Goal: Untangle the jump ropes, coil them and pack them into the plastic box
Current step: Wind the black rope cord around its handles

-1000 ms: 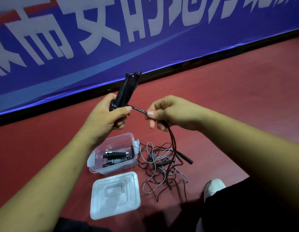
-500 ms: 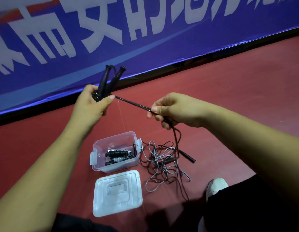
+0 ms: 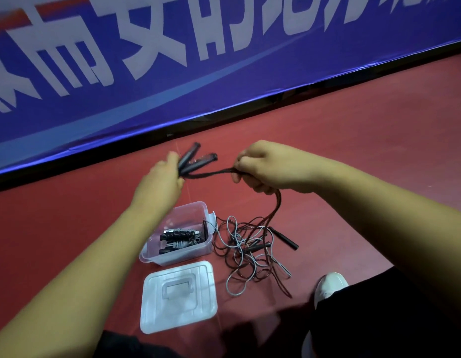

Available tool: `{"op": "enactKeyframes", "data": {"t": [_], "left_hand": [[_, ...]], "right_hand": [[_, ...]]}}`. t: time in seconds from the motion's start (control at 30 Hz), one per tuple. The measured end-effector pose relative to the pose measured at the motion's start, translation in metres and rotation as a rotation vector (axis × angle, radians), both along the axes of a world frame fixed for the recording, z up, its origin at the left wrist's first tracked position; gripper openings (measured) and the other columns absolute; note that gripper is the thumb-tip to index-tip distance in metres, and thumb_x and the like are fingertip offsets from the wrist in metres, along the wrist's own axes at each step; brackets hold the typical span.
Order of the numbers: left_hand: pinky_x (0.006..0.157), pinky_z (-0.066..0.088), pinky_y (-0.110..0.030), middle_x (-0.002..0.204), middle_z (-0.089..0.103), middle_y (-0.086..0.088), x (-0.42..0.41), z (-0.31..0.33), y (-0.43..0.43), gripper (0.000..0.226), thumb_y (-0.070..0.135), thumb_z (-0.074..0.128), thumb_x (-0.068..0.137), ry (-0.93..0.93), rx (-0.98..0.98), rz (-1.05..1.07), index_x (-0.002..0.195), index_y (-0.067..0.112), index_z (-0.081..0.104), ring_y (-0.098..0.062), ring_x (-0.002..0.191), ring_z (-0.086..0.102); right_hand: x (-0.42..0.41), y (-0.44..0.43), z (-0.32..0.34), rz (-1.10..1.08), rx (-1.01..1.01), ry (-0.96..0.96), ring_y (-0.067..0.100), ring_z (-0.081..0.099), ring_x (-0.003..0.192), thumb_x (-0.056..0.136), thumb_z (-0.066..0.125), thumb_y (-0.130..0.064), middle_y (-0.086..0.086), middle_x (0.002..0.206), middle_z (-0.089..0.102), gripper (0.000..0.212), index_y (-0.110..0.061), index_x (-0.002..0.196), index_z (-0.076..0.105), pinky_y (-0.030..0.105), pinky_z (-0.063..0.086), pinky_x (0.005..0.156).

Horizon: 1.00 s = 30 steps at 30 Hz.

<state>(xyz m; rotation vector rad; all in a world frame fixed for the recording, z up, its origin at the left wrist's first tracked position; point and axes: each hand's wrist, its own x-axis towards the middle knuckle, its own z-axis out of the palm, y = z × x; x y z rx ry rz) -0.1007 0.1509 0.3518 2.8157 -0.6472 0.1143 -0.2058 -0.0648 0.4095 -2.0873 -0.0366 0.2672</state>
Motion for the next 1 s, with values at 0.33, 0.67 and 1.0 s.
{"op": "enactKeyframes", "data": {"t": [0.33, 0.67, 1.0], "left_hand": [[0.066, 0.047, -0.033, 0.094, 0.066, 0.001, -0.051, -0.006, -0.041, 0.054, 0.071, 0.059, 0.080, 0.100, 0.430, -0.358, 0.110, 0.026, 0.056, -0.026, 0.091, 0.065], [0.065, 0.045, -0.034, 0.079, 0.061, 0.004, -0.055, 0.011, -0.030, 0.025, 0.024, 0.073, 0.086, 0.360, -0.156, -0.635, 0.102, 0.016, 0.057, -0.011, 0.068, 0.054], [0.082, 0.041, -0.008, 0.099, 0.063, 0.019, -0.058, 0.024, -0.027, 0.048, 0.011, 0.076, 0.082, 0.405, -0.656, -0.459, 0.119, 0.035, 0.056, 0.008, 0.086, 0.057]], "right_hand": [[0.009, -0.027, 0.000, -0.094, 0.264, 0.022, 0.012, 0.028, 0.043, 0.093, 0.062, -0.008, 0.000, 0.049, 0.035, 0.017, 0.000, 0.078, 0.064, 0.022, 0.018, 0.043], [0.023, -0.057, -0.014, -0.202, 0.104, -0.060, 0.012, 0.037, 0.046, 0.089, 0.071, -0.021, -0.004, 0.049, 0.044, 0.021, -0.004, 0.077, 0.068, 0.025, 0.030, 0.048], [0.022, -0.053, -0.028, -0.134, 0.017, -0.039, 0.012, 0.041, 0.046, 0.091, 0.061, -0.004, 0.003, 0.054, 0.060, 0.011, -0.013, 0.087, 0.066, 0.022, 0.030, 0.045]]}}
